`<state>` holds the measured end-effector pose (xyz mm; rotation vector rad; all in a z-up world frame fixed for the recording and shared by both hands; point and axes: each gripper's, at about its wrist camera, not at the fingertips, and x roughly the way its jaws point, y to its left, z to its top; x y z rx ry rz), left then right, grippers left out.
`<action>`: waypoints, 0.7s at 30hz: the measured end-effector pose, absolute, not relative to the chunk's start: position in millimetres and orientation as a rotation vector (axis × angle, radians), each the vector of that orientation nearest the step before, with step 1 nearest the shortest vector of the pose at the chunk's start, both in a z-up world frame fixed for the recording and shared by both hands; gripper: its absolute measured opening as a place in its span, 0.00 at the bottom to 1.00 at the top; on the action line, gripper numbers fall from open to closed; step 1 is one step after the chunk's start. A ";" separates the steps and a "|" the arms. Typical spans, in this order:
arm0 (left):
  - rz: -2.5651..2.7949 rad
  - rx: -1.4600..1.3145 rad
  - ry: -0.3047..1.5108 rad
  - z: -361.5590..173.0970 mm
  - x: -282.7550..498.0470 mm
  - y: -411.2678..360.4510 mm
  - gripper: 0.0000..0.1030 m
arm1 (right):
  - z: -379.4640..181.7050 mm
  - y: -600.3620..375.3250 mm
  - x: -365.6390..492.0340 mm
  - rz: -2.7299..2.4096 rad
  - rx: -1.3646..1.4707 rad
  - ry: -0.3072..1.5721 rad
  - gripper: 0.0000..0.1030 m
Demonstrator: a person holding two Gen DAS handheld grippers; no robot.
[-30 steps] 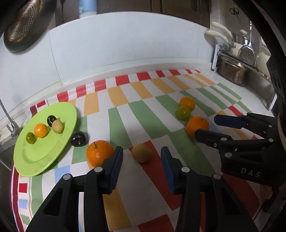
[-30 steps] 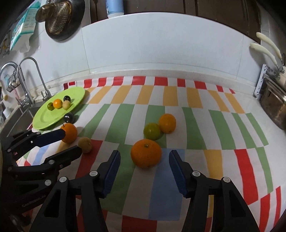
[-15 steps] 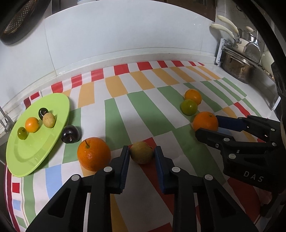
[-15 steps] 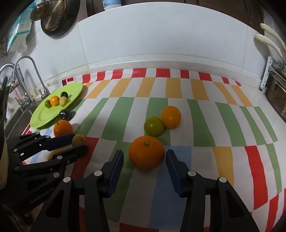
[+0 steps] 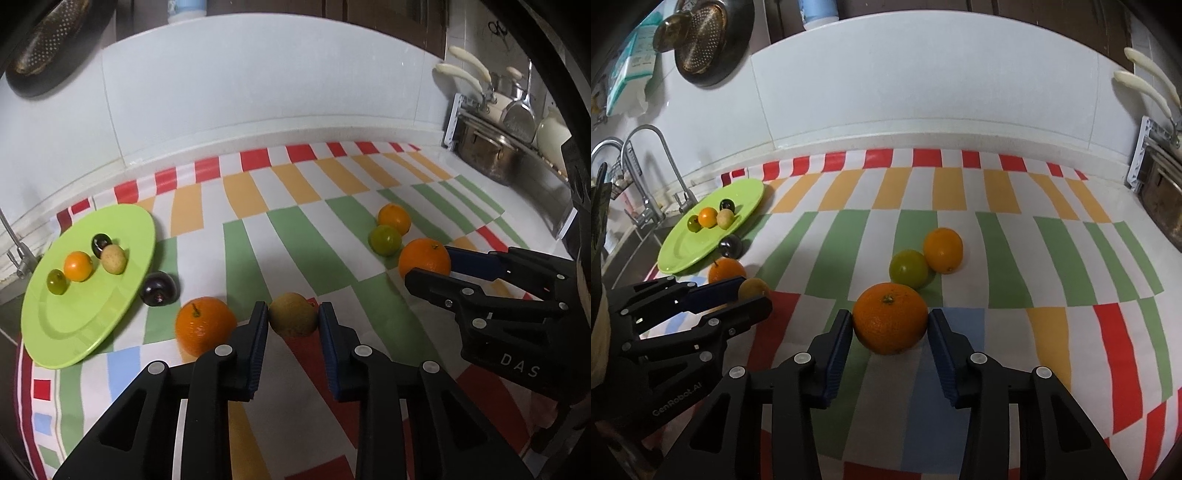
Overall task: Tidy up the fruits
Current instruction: 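Close the left tool on a small tan fruit while the right tool reaches toward a large orange, then lift the tan fruit with the left tool while the right tool lifts the large orange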
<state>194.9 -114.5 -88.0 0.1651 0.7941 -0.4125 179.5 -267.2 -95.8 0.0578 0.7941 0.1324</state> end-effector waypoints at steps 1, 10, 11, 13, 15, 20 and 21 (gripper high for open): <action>-0.410 0.161 0.787 -84.1 192.8 -112.5 0.27 | -93.3 -266.8 178.5 0.134 0.059 0.789 0.42; -0.377 0.128 0.721 -54.1 175.1 -88.6 0.27 | -62.5 -245.9 164.4 0.174 0.050 0.722 0.42; -0.373 0.125 0.714 -51.0 173.3 -85.8 0.27 | -59.7 -243.1 163.0 0.178 0.049 0.715 0.42; -0.364 0.115 0.696 -43.3 168.8 -78.2 0.27 | -53.3 -236.5 160.7 0.187 0.045 0.701 0.42; -0.358 0.108 0.676 -37.1 165.1 -72.4 0.27 | -46.4 -229.9 158.4 0.199 0.044 0.687 0.42; -0.334 0.103 0.626 -20.3 153.7 -55.5 0.27 | -32.0 -215.0 153.4 0.224 0.033 0.654 0.42; -0.328 0.100 0.617 -16.8 151.7 -50.7 0.27 | -28.7 -210.9 152.1 0.231 0.030 0.645 0.42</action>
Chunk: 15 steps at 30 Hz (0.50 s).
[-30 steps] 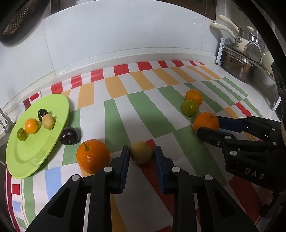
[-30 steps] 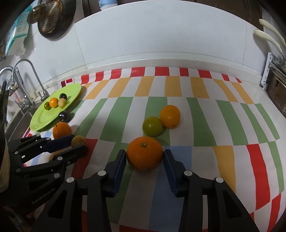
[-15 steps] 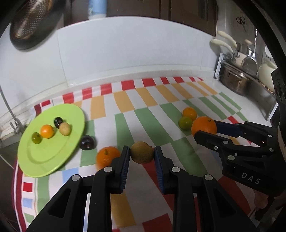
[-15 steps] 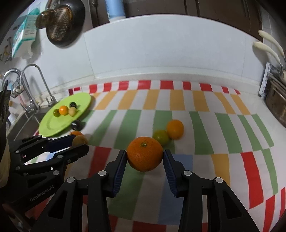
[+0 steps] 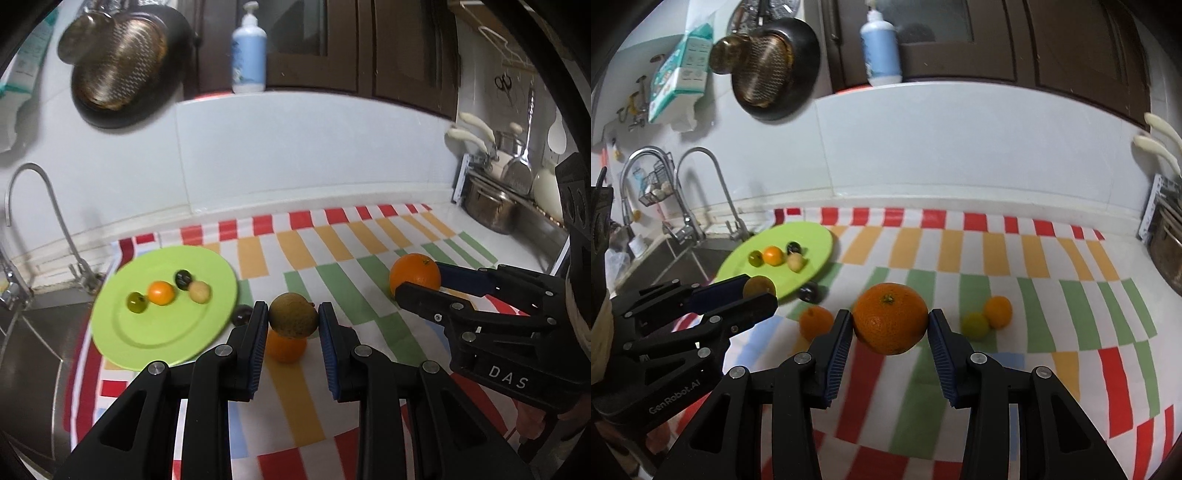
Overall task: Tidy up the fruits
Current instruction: 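Lift the tan fruit with the left tool while the right tool lifts the large orange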
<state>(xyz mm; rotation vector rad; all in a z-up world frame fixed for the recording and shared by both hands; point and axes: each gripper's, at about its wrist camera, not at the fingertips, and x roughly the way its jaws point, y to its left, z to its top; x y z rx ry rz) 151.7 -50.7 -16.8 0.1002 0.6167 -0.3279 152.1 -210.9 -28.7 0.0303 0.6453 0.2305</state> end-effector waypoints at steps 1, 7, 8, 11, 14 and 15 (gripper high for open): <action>-0.324 0.098 0.611 -14.7 150.4 -47.8 0.27 | -26.3 -208.3 151.1 0.234 0.029 0.639 0.42; -0.288 0.089 0.578 -2.7 142.5 -26.1 0.27 | -12.8 -188.5 147.2 0.261 0.019 0.604 0.42; -0.283 0.087 0.573 -1.5 141.0 -22.8 0.27 | -10.9 -185.4 146.3 0.267 0.018 0.598 0.42; -0.263 0.084 0.559 3.0 137.7 -12.7 0.27 | -6.0 -175.7 145.8 0.280 0.012 0.580 0.42; -0.245 0.077 0.548 7.1 136.4 -1.5 0.27 | -1.4 -166.2 147.1 0.297 0.009 0.566 0.42; -0.238 0.076 0.545 8.0 136.2 2.2 0.27 | 0.6 -162.1 147.9 0.304 0.006 0.561 0.42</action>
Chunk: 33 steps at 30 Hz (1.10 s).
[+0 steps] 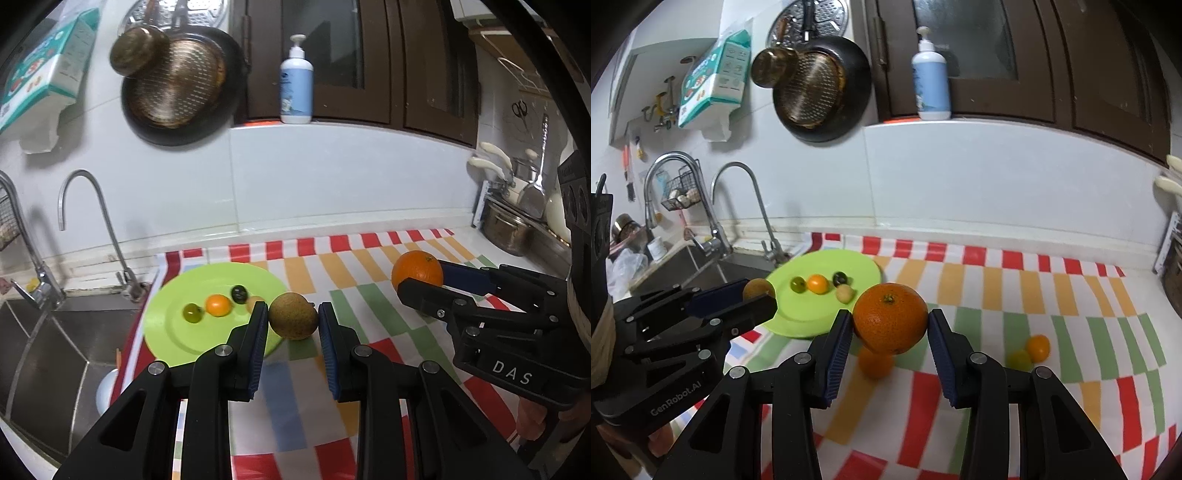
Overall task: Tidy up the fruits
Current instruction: 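Lift the tan fruit with the left tool while the right tool lifts the large orange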
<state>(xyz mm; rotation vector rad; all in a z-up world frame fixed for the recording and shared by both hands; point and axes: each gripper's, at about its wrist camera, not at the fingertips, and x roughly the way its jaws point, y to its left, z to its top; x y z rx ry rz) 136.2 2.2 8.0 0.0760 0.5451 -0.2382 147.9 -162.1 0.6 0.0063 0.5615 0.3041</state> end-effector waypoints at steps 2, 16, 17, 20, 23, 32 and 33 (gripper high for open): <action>-0.226 0.069 0.540 10.2 136.1 10.6 0.27 | 3.4 -155.1 150.3 0.315 0.004 0.553 0.42; -0.138 0.053 0.503 20.5 152.5 48.7 0.27 | 20.5 -107.0 175.1 0.419 -0.016 0.519 0.42; -0.132 0.052 0.500 21.1 153.9 51.0 0.27 | 21.1 -104.2 178.1 0.422 -0.020 0.519 0.42; -0.116 0.052 0.496 22.0 161.6 58.0 0.27 | 21.3 -95.7 189.3 0.439 -0.025 0.531 0.42; -0.103 0.062 0.493 22.0 169.3 61.1 0.27 | 21.1 -87.3 201.0 0.452 -0.036 0.543 0.42; -0.091 0.066 0.514 12.8 203.4 74.4 0.27 | 17.4 -63.7 245.4 0.500 -0.061 0.593 0.42; -0.092 0.067 0.521 10.9 208.5 76.2 0.27 | 16.4 -60.9 250.4 0.506 -0.066 0.600 0.42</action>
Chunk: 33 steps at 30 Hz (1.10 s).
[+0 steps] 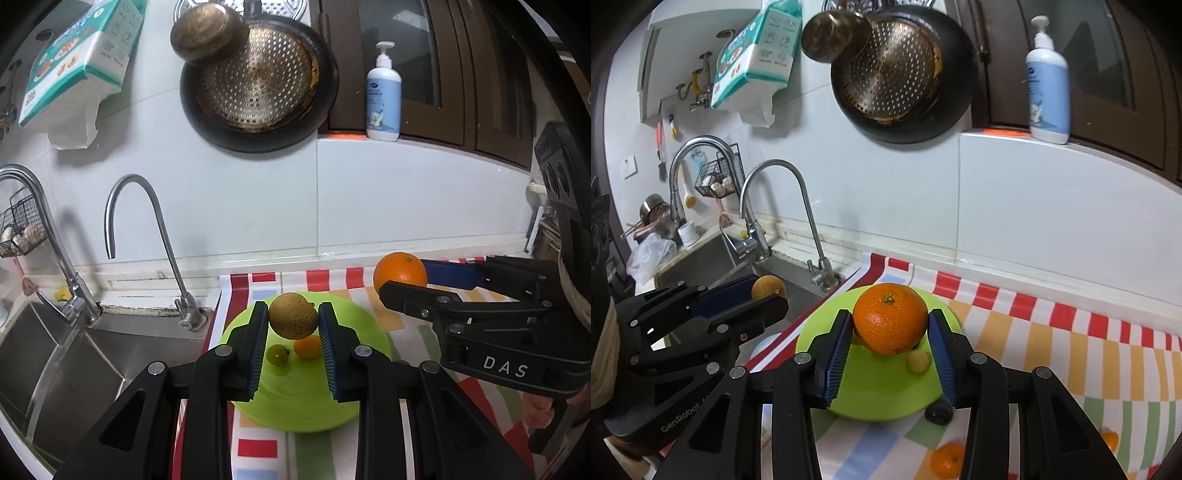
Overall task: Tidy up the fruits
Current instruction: 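Lift the tan fruit with the left tool while the right tool lifts the large orange, then lower both fruits onto the green plate and open both tools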
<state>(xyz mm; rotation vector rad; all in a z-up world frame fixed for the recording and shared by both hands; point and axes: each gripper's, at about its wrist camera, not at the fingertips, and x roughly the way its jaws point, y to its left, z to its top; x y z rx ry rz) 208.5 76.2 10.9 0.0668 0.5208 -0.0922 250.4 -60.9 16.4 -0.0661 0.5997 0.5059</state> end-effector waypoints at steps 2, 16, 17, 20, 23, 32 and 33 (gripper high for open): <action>-0.094 0.067 0.531 7.7 216.3 79.3 0.27 | 12.7 -56.4 261.6 0.515 -0.069 0.618 0.42; -0.107 0.110 0.648 -33.6 277.0 96.1 0.27 | -32.4 -33.9 338.0 0.544 -0.105 0.793 0.42; -0.110 0.107 0.656 -36.5 280.5 97.4 0.27 | -35.9 -32.3 343.0 0.545 -0.109 0.804 0.42; -0.112 0.098 0.673 -43.6 291.0 101.1 0.27 | -44.1 -27.8 354.5 0.553 -0.113 0.846 0.42; -0.115 0.095 0.701 -51.4 303.1 102.8 0.27 | -53.1 -21.7 364.9 0.563 -0.127 0.881 0.42; -0.140 0.101 0.767 -70.7 327.7 106.7 0.27 | -76.7 -13.3 390.9 0.563 -0.136 0.962 0.42; -0.144 0.105 0.771 -71.7 329.0 106.0 0.27 | -78.5 -13.1 393.0 0.564 -0.134 0.966 0.42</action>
